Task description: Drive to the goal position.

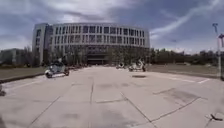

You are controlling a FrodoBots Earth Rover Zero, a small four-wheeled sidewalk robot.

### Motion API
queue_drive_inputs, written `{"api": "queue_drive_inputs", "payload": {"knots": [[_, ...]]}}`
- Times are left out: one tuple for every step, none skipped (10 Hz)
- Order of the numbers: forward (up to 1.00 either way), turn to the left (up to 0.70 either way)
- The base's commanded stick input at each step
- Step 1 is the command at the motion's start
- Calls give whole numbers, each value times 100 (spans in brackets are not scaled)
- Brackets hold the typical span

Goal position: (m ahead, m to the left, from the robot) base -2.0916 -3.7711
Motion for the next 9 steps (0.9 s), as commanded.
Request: {"api": "queue_drive_inputs", "payload": {"knots": [[60, 0], [60, 0], [60, 0], [60, 0], [60, 0], [60, 1], [60, 5], [59, 10], [57, 14]]}}
